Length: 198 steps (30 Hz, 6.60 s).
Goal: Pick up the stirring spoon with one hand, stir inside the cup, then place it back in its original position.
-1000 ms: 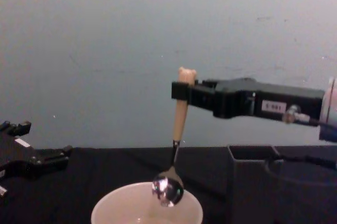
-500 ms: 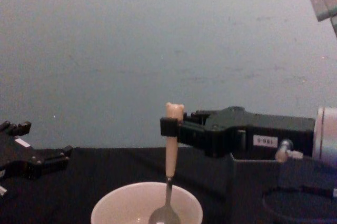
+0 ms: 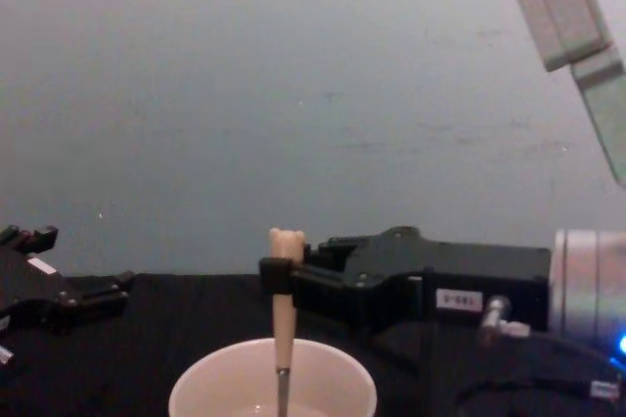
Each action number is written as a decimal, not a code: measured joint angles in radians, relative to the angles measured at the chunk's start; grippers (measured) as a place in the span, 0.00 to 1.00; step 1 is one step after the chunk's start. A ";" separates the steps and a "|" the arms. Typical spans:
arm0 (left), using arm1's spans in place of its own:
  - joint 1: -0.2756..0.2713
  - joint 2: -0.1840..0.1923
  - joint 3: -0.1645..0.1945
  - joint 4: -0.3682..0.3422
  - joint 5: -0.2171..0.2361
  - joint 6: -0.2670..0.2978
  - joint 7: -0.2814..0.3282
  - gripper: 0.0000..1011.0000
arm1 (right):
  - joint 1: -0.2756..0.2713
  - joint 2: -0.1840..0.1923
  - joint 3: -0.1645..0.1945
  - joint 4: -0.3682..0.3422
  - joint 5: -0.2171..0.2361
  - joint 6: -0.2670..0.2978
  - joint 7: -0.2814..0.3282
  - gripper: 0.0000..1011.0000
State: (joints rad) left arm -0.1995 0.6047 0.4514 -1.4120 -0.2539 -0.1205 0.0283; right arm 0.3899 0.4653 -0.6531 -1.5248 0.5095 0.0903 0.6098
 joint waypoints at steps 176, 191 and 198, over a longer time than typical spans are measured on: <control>0.000 0.000 0.000 0.000 0.000 0.000 0.000 0.99 | 0.072 -0.125 0.024 0.147 -0.154 0.014 -0.077 0.21; 0.000 0.000 0.000 0.000 0.000 0.000 0.000 0.99 | -0.008 -0.039 0.077 0.051 -0.130 0.029 -0.055 0.21; 0.000 0.000 0.000 0.000 0.000 0.000 0.000 0.99 | -0.048 -0.004 0.078 -0.006 -0.107 0.039 -0.031 0.21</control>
State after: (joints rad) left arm -0.1996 0.6047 0.4514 -1.4119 -0.2539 -0.1205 0.0283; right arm 0.3424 0.4613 -0.5753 -1.5313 0.4030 0.1288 0.5792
